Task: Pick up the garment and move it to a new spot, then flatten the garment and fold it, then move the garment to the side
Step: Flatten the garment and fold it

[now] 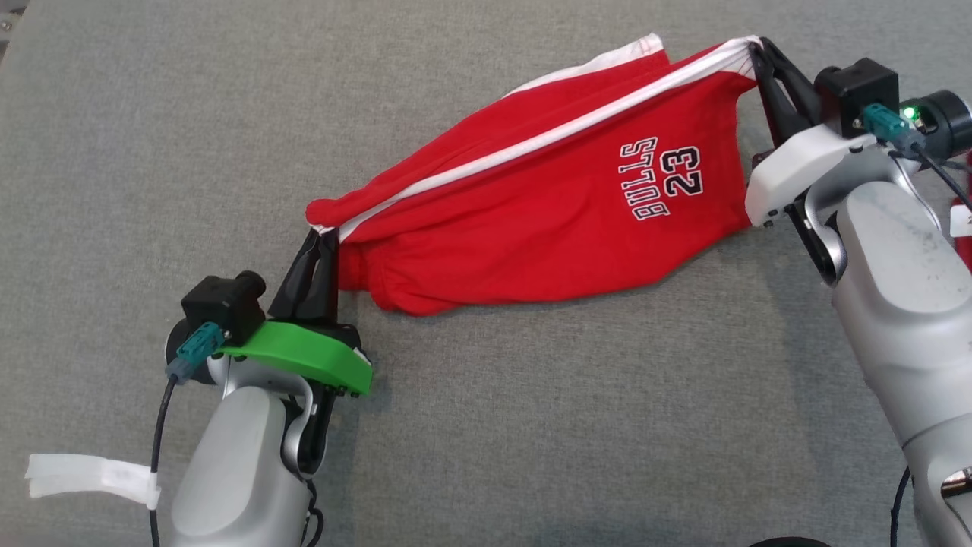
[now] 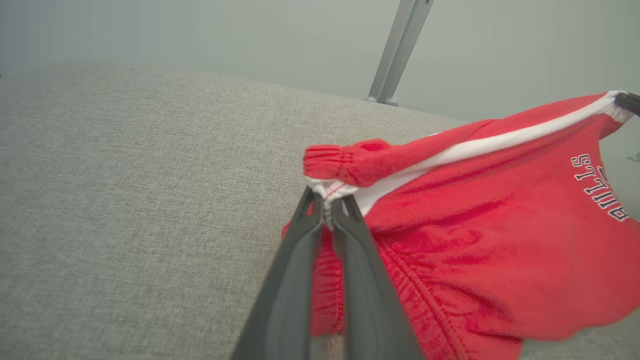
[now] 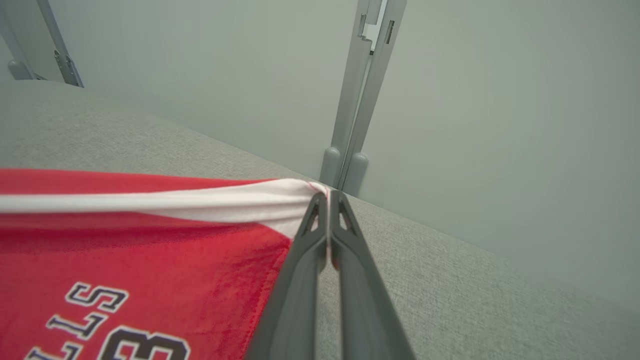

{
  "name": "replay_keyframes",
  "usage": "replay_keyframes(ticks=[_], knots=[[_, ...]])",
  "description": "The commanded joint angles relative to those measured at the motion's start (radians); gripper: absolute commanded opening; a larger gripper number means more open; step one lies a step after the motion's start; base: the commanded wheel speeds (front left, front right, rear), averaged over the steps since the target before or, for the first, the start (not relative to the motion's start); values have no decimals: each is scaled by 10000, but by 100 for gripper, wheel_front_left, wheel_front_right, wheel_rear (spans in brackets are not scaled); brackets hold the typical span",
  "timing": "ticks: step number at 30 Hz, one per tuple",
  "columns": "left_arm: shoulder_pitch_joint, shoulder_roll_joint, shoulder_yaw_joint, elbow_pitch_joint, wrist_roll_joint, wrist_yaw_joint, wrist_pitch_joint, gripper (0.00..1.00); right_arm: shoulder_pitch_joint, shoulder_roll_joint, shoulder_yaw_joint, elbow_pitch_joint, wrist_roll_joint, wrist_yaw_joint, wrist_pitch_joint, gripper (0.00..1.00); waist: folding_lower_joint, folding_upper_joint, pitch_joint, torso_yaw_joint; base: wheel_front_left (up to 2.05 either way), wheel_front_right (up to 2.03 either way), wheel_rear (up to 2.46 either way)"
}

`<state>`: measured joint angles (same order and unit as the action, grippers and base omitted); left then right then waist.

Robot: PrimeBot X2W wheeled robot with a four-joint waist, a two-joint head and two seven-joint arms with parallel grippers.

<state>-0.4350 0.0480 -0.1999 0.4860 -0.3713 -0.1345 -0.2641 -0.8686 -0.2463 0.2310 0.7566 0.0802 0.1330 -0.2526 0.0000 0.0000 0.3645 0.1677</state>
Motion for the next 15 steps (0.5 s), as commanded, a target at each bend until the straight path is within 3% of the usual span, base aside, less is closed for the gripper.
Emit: replay_keyframes(ticks=[1,11,12,13,14,15], knots=[[-256,64,-134,30,-170,61,9,0,-412,-128,-60,284,-110,-45,-19,0,0,0,1052,896,0,0,0],[-1031,59,-1016,78,-874,266,9,0,-1901,-79,-53,1798,-556,-40,-73,0,0,0,1753,1386,0,0,0],[-1104,59,-1080,91,-896,290,9,9,-1986,-38,-79,1893,-590,-40,-85,0,0,0,1785,1411,0,0,0],[-1170,59,-1125,76,-915,314,9,30,-2065,13,-98,1968,-579,-39,-98,0,0,0,1813,1426,0,0,0],[-1212,58,-1174,51,-944,316,9,67,-2112,78,-93,2035,-525,-39,-112,34,0,0,1833,1433,0,0,0],[-1211,57,-1221,64,-964,301,9,100,-2117,118,-72,2119,-479,-37,-118,86,0,0,1841,1430,0,0,0]])
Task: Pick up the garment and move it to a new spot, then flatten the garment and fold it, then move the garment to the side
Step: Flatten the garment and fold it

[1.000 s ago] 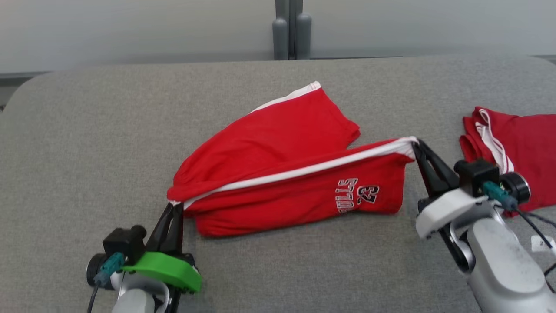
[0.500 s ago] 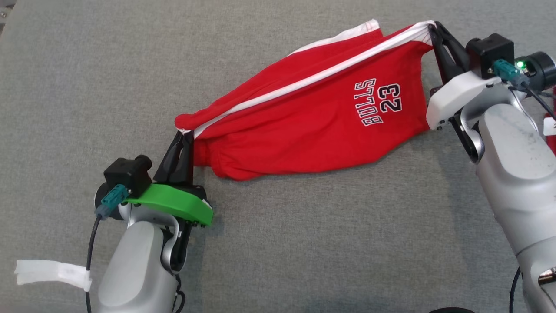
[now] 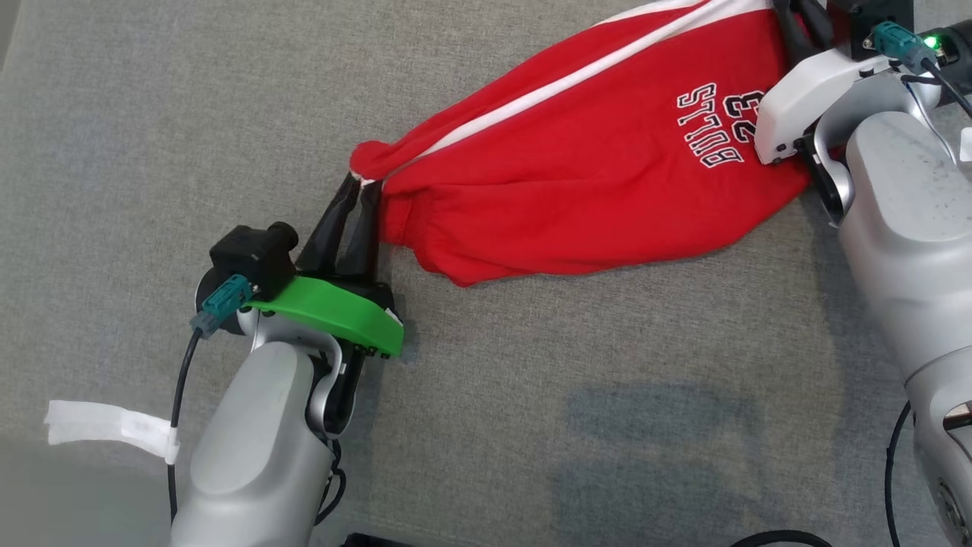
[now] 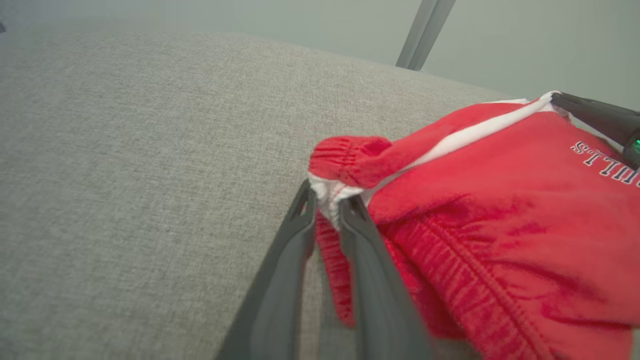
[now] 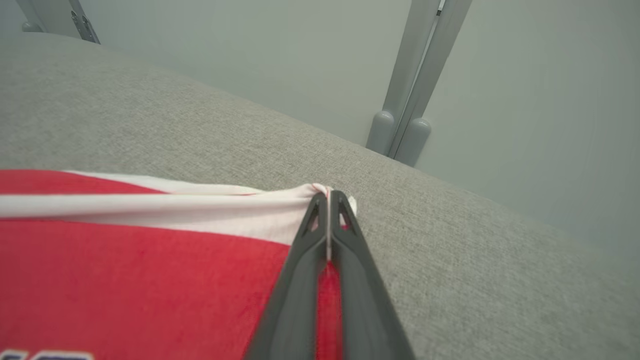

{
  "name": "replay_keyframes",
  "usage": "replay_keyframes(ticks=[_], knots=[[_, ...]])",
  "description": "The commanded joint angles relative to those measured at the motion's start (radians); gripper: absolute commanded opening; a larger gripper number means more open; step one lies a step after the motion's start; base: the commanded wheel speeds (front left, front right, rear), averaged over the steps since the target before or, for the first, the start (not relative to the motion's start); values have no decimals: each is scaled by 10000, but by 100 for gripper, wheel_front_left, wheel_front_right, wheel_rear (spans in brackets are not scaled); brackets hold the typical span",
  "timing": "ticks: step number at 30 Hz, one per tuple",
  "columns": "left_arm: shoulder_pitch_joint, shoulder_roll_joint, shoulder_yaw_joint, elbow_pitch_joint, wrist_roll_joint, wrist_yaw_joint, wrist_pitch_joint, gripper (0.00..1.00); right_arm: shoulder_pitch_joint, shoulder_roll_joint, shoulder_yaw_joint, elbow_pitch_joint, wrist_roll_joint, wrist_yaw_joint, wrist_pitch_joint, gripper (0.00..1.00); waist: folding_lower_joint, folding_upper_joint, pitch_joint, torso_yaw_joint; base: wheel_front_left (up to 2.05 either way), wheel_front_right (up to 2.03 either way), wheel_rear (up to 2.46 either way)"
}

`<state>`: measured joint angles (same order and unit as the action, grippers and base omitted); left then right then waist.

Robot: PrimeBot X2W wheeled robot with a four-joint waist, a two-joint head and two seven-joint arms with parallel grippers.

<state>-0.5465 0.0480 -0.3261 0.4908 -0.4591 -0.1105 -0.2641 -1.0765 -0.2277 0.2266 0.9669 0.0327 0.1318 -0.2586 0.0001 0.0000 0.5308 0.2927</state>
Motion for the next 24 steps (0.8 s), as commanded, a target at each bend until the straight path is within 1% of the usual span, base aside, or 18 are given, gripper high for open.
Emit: replay_keyframes(ticks=[1,5,11,15,19,21,24], knots=[[-104,58,12,20,-94,60,9,100,-25,-34,21,97,33,-24,-62,100,-1,0,179,168,0,0,0],[60,47,24,-15,17,63,9,100,138,40,78,128,176,-23,-51,100,-1,0,103,24,0,0,0],[495,50,447,-344,303,162,9,100,770,-81,-263,-791,699,-23,-59,100,-1,0,-206,-205,0,0,0],[920,53,719,-586,570,204,9,100,1467,-121,-398,-1348,1043,-23,-60,100,-1,0,-564,-324,0,0,0],[1256,51,930,-640,744,166,9,100,2101,62,-276,-1696,1557,-23,-61,100,-1,0,-862,-403,0,0,0],[1382,51,1025,-642,793,140,9,100,2378,123,-175,-1774,1849,-23,-61,100,-1,0,-981,-414,0,0,0],[1547,51,1101,-677,850,96,9,100,2628,111,-29,-1580,2098,-23,-62,100,-1,0,-1110,-370,0,0,0]])
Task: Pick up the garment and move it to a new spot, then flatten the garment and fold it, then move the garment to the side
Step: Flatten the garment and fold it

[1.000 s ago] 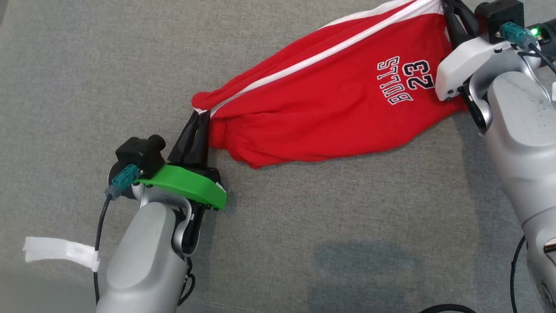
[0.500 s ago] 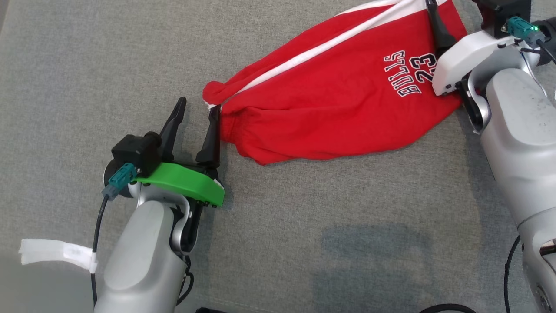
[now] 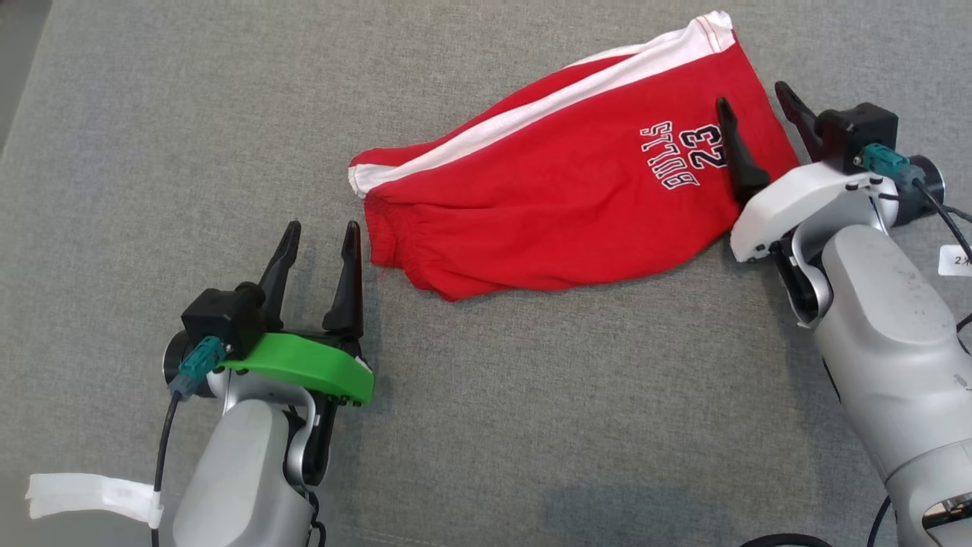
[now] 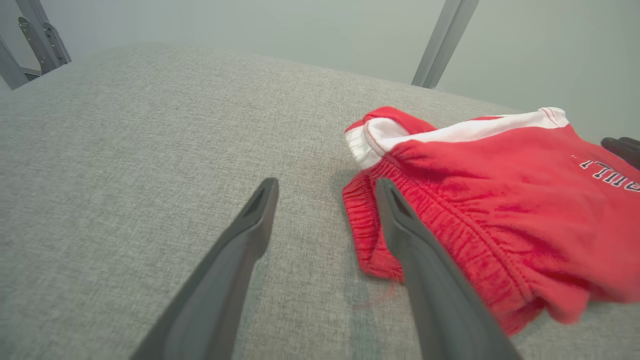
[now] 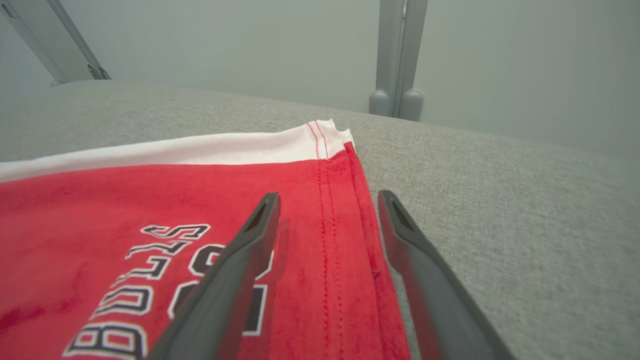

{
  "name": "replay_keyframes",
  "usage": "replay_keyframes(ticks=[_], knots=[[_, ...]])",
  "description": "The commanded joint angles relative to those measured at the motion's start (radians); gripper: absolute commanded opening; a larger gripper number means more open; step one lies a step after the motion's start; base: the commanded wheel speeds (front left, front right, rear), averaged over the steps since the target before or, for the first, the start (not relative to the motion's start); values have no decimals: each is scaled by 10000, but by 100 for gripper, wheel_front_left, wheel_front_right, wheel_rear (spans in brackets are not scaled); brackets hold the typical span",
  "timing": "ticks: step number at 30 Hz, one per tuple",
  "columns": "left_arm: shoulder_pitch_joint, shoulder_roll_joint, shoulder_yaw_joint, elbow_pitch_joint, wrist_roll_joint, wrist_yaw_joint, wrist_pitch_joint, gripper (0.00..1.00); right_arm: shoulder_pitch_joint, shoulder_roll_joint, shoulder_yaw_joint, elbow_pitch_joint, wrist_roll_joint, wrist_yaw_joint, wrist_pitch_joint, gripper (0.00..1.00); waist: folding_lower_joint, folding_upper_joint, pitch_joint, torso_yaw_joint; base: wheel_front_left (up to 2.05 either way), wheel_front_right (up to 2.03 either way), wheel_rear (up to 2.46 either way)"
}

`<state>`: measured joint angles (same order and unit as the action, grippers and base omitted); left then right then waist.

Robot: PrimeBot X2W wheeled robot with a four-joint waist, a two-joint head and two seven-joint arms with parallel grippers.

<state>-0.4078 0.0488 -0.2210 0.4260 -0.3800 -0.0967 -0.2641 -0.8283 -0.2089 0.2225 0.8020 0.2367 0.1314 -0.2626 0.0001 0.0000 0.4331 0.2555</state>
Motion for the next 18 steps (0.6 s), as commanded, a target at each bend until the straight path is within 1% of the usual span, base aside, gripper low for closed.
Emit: replay_keyframes(ticks=[1,6,12,14,18], knots=[[189,43,51,-40,70,-52,9,100,155,-113,-47,189,95,-19,-21,100,-1,0,-155,29,0,0,0],[356,43,-14,-104,84,-51,9,100,156,-91,-525,1083,84,-19,-20,100,-1,0,-209,259,0,0,0],[520,43,45,-111,114,10,9,100,137,251,-454,2182,222,-10,150,100,-1,0,-269,405,0,0,0],[567,41,69,-71,144,4,9,100,125,343,-347,2420,324,-8,186,0,-1,0,-341,404,0,0,0],[663,43,118,6,153,10,9,100,206,355,-273,2624,514,-10,137,0,-1,0,-532,346,0,0,0]])
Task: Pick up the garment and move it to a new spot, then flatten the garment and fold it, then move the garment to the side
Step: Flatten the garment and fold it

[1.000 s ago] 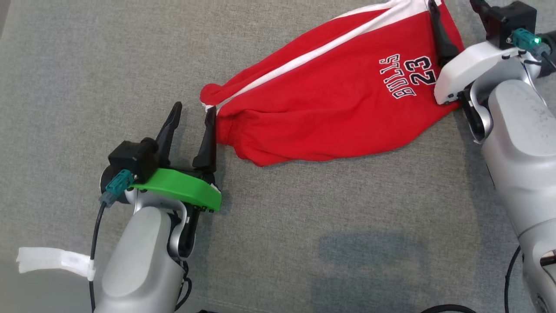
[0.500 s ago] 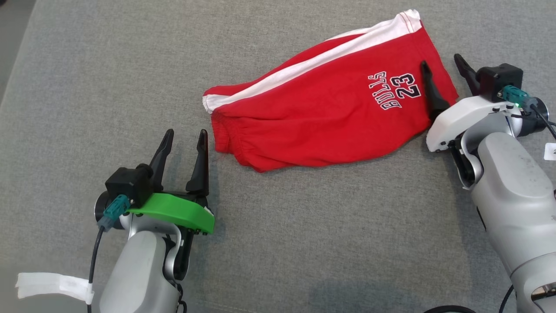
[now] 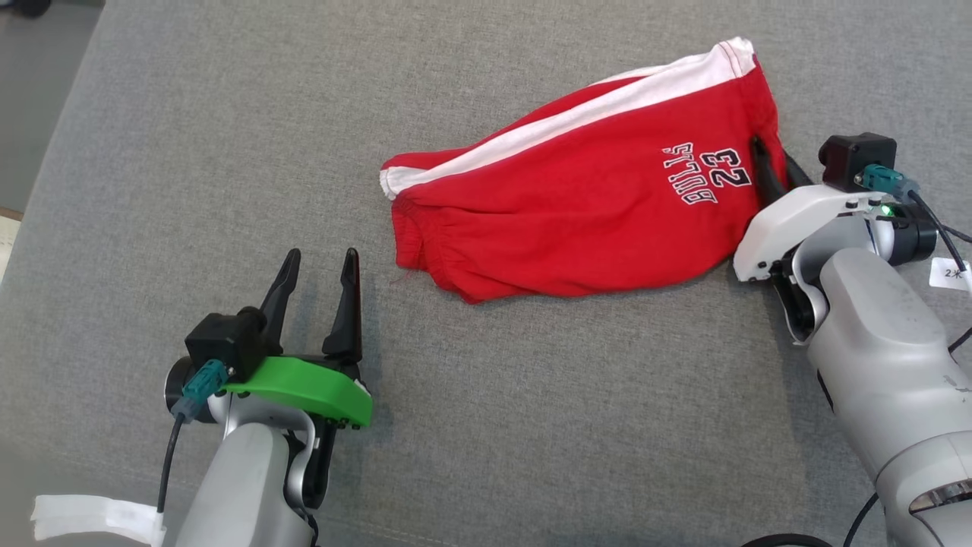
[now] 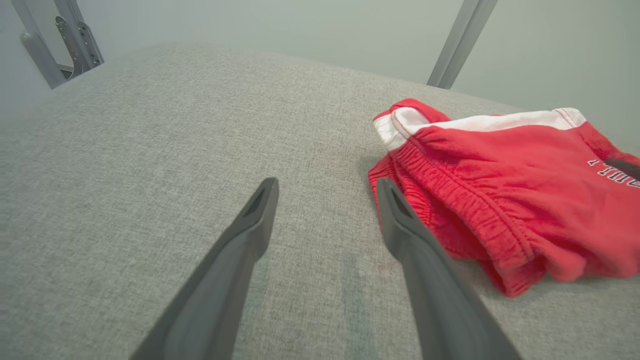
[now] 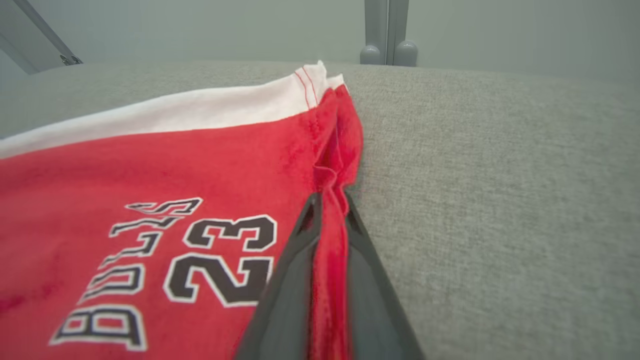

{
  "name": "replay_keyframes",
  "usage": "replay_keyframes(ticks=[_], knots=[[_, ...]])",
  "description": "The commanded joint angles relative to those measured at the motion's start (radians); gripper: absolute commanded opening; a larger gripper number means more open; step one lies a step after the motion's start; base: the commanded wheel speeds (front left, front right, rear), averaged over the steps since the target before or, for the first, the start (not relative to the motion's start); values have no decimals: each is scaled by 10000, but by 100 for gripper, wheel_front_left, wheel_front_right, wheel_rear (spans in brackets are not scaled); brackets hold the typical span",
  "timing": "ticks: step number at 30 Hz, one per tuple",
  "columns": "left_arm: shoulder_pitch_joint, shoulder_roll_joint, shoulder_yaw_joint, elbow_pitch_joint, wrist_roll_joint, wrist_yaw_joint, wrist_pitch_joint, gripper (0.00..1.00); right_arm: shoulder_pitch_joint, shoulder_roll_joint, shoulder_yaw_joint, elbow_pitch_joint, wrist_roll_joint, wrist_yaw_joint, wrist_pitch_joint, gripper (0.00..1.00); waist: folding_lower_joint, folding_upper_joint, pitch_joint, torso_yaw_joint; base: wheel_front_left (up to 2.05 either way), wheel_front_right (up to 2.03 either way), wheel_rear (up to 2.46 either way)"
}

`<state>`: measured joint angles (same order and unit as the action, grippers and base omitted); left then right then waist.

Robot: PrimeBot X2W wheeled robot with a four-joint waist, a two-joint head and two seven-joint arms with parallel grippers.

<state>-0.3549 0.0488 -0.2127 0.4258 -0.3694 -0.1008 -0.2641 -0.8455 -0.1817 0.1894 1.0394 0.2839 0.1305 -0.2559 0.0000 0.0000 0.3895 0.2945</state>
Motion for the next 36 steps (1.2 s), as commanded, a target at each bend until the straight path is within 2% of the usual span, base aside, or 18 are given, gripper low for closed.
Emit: replay_keyframes(ticks=[1,7,13,22,30,36], knots=[[185,41,39,8,75,53,9,100,466,-8,-5,292,144,-3,7,0,0,0,-240,-109,0,0,0],[429,43,121,94,229,28,9,100,918,-105,-351,181,467,-12,-58,0,0,0,-775,-397,0,0,0],[794,43,302,264,356,17,9,100,1771,67,-750,-631,733,-11,-72,0,0,0,-1455,-799,0,0,0],[1528,41,559,424,467,-39,9,100,3209,170,-1133,-1209,829,-9,-75,0,0,0,-2456,-1257,0,0,0],[1887,41,593,286,669,-123,9,100,3740,233,-1435,-1466,719,-9,-76,0,0,0,-2617,-1360,0,0,0],[2008,41,423,274,707,-137,9,100,3831,474,-1360,-2522,382,-8,-78,0,0,0,-2568,-1296,0,0,0]])
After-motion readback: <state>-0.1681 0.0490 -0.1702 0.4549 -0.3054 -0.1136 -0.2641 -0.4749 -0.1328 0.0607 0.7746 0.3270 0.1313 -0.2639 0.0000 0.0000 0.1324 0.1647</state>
